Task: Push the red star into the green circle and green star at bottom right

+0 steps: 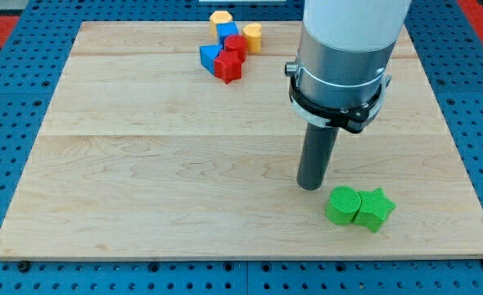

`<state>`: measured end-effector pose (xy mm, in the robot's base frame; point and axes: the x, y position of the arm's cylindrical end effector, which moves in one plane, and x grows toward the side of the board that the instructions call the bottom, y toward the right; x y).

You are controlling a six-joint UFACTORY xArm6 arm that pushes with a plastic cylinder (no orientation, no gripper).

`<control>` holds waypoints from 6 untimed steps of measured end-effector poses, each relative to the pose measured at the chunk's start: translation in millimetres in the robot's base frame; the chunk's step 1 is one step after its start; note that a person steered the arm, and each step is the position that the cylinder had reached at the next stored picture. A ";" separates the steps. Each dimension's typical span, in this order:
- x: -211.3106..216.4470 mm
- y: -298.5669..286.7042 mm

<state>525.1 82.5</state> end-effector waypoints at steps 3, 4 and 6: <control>-1.8 -13.8; -17.4 -49.2; -68.6 -160.5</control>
<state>456.5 -78.1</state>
